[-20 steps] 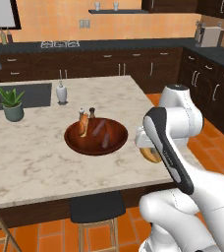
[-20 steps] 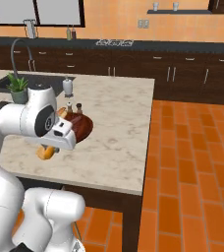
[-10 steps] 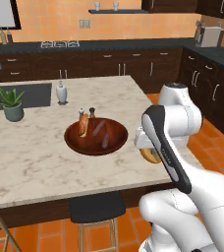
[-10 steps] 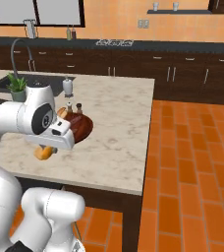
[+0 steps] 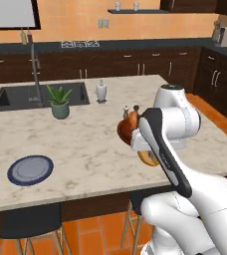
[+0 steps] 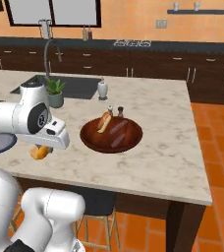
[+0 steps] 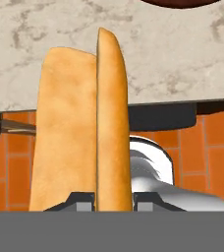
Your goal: Place one bun and one sausage from the bowl on each plate.
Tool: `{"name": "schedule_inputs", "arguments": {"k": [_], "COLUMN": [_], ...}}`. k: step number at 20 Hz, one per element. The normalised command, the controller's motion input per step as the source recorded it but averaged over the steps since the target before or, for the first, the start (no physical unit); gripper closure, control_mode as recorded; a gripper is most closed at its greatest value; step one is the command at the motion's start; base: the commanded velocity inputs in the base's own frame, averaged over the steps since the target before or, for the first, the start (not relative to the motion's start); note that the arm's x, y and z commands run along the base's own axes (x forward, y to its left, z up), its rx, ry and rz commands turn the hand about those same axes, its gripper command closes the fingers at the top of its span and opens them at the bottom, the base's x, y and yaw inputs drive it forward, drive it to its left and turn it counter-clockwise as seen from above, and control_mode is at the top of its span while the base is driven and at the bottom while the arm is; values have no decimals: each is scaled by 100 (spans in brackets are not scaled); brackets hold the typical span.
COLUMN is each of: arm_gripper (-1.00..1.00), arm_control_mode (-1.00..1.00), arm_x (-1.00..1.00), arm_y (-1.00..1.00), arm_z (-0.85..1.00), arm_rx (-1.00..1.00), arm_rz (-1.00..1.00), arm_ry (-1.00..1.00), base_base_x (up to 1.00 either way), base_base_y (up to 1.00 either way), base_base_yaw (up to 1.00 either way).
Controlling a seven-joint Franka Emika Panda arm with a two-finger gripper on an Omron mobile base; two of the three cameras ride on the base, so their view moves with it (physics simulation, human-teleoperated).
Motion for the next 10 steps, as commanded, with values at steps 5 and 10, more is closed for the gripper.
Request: {"name": "schedule_inputs", "arguments": {"k": [5, 10], "arm_gripper": [100, 100], "arm_control_mode": [100, 100], "arm_x": [0, 0], "arm_y": [0, 0], "arm_z": [0, 0], "arm_rx": [0, 0], "arm_rz": [0, 0], "arm_ry": [0, 0], "base_base_x": [9, 29], "base_base_y": [100, 99], "base_base_yaw": [0, 0]}}
